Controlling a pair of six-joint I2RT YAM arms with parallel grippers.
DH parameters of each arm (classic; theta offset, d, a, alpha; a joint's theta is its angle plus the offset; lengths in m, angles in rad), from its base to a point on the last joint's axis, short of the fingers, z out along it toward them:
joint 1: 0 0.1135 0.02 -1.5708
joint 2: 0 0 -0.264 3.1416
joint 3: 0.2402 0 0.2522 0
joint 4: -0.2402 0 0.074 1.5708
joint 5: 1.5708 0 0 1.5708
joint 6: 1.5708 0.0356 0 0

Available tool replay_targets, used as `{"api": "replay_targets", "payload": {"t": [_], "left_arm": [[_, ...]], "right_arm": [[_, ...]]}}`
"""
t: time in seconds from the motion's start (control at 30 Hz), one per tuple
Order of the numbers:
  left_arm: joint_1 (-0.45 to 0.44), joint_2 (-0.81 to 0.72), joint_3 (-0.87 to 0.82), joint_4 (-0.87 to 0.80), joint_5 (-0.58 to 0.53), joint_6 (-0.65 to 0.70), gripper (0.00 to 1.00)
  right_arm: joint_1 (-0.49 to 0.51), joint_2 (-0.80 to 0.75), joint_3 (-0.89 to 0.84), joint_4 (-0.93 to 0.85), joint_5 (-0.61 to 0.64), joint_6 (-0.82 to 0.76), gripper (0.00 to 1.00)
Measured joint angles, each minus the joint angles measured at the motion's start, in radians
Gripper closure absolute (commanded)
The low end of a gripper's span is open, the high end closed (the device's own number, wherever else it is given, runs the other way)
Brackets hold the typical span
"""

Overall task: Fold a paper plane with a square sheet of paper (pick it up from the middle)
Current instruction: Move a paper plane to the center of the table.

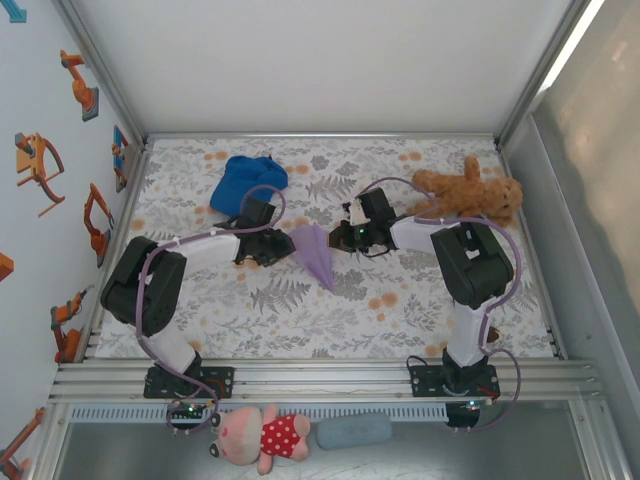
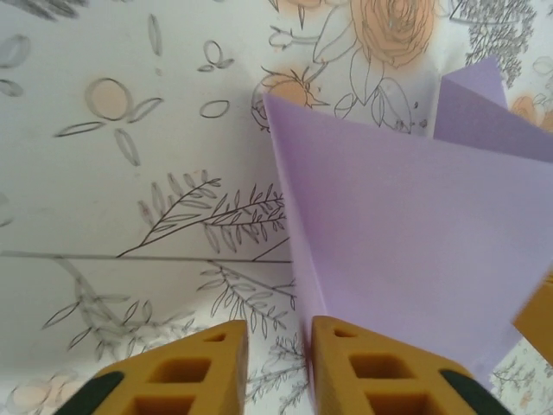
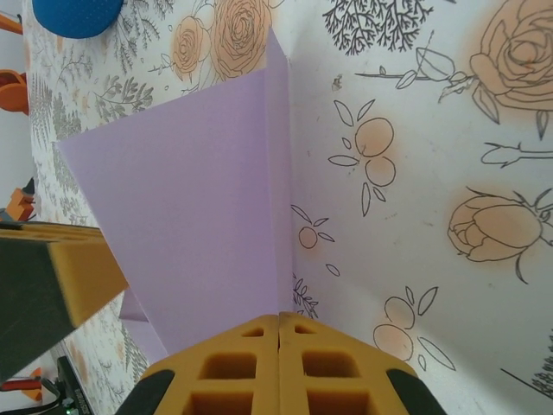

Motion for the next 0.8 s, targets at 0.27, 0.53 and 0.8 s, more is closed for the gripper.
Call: {"api": "replay_targets", "payload": {"t": [0.27, 0.53, 0.8], "left_arm": [[-0.071, -0.147, 0.0, -0.014, -0.026, -0.032, 0.59], [-0.148, -0.049, 0.006, 0.063, 0.027, -0.104, 0.59], [-0.172, 0.048, 0.021, 0.079, 0.032, -0.127, 0.57]], "right_arm": [[0.0, -0.046, 0.0, 0.0, 0.024, 0.0, 1.0], [0.0, -0.048, 0.0, 0.001, 0.024, 0.004, 1.0], [0.0, -0.048, -0.001, 0.002, 0.024, 0.004, 1.0]]}}
